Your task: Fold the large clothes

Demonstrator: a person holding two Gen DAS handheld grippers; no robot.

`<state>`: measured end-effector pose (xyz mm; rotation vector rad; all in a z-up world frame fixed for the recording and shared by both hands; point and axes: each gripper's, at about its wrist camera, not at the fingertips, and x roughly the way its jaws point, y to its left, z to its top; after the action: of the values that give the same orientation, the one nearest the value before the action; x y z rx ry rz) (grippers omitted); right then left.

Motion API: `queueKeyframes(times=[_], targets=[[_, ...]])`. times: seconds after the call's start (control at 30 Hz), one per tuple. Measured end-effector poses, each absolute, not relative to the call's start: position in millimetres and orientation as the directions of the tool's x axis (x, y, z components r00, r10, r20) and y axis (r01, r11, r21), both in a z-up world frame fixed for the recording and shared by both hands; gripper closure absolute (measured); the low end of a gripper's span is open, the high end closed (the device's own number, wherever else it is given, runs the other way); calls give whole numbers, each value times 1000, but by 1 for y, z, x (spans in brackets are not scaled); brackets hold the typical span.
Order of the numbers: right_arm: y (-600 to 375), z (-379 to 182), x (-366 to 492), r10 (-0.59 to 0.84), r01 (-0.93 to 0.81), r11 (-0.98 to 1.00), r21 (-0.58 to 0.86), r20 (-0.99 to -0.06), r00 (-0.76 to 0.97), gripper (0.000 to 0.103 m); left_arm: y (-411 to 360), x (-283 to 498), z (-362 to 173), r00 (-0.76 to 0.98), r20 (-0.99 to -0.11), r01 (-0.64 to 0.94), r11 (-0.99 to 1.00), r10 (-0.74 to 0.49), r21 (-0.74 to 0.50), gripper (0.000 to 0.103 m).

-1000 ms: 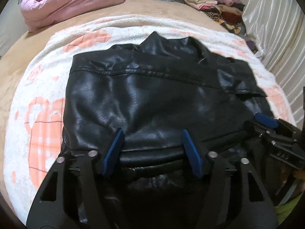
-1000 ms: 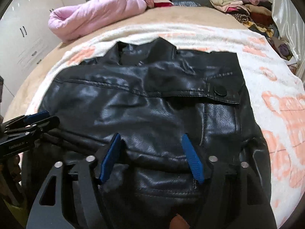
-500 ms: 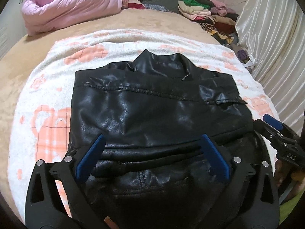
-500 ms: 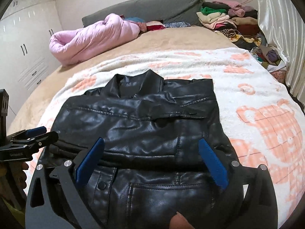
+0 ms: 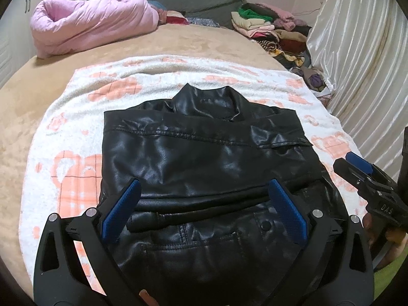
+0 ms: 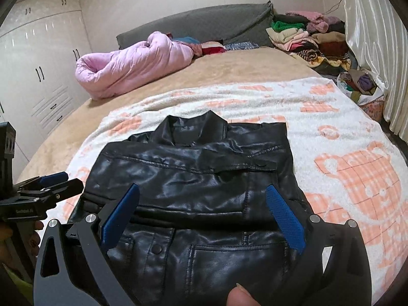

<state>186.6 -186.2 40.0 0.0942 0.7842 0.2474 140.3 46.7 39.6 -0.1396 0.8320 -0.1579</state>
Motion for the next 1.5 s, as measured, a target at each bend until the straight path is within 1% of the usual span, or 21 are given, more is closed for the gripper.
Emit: queueKeyframes(times=[0.43, 0.97, 1.5], targets=[[-180, 69, 162, 259, -199, 966, 166, -644, 720, 4, 47, 113, 64, 700, -684, 108, 977, -206, -183, 10], [-179, 85, 133, 272, -215, 962, 167, -620, 736, 4, 55, 83, 64, 699, -686, 99, 977, -205, -191, 10], [-194, 86, 99, 262, -196, 965, 173, -631, 730, 4, 59, 60, 53, 681, -700, 108, 975, -216, -196, 10]])
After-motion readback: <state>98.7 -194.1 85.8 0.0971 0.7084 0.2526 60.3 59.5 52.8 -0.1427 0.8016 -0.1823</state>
